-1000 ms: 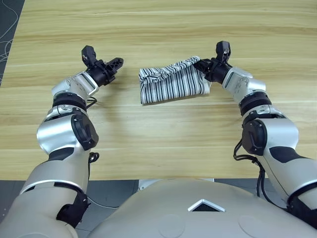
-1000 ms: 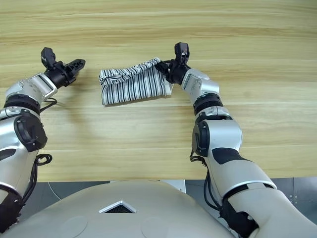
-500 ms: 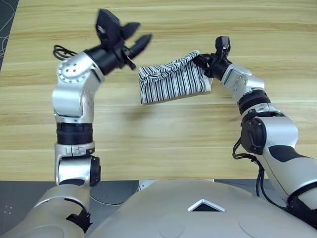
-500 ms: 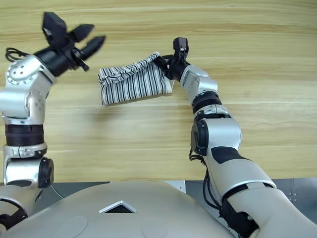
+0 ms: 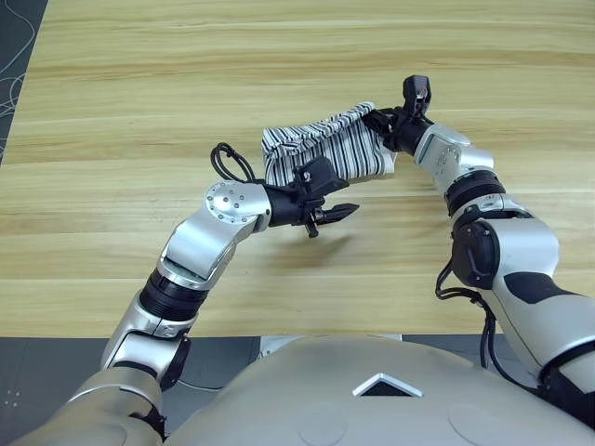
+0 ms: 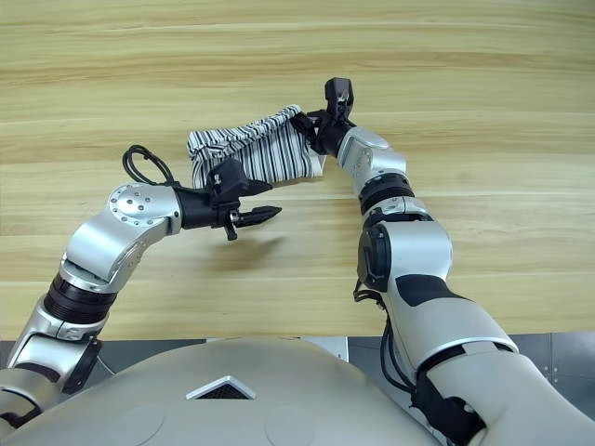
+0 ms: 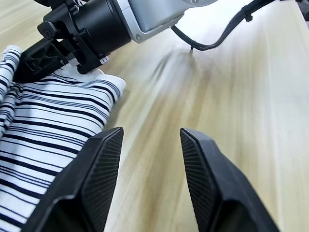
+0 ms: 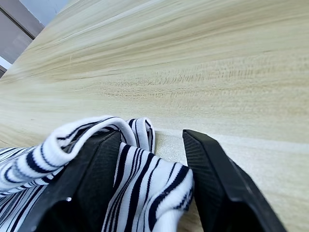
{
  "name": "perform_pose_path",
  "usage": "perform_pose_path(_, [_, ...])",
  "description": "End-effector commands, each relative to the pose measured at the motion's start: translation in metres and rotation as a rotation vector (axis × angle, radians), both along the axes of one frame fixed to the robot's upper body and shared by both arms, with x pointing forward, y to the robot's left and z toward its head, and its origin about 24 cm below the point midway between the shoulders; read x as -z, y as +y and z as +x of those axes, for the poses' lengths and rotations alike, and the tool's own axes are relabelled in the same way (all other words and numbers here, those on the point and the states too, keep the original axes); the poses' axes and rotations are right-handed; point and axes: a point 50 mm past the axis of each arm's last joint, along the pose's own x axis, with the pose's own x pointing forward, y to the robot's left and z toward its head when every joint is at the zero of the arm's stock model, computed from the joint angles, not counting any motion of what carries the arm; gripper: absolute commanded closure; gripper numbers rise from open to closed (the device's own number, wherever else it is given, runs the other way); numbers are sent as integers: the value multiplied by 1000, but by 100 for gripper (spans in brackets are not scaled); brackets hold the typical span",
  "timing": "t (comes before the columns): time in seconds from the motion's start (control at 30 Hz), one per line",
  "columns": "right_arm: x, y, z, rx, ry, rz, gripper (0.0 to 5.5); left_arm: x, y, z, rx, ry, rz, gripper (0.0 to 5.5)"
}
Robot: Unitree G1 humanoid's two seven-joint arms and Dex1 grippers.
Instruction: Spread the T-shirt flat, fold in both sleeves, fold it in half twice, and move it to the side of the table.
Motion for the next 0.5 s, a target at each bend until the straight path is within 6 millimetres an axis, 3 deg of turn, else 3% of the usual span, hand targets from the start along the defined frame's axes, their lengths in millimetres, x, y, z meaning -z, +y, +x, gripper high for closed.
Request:
perform_pose_path(0.03, [15,-1,-10,-5,76,-29,310,9,2,17,-49,0,19,331])
perform_pose_path(0.37, [17,2,-11,-14,77,-26,310,27,13,33,-118,25,38,331])
perform_pose_path(0.5, [17,2,-12,-18,78,-27,310,25,15,36,-123,18,28,331])
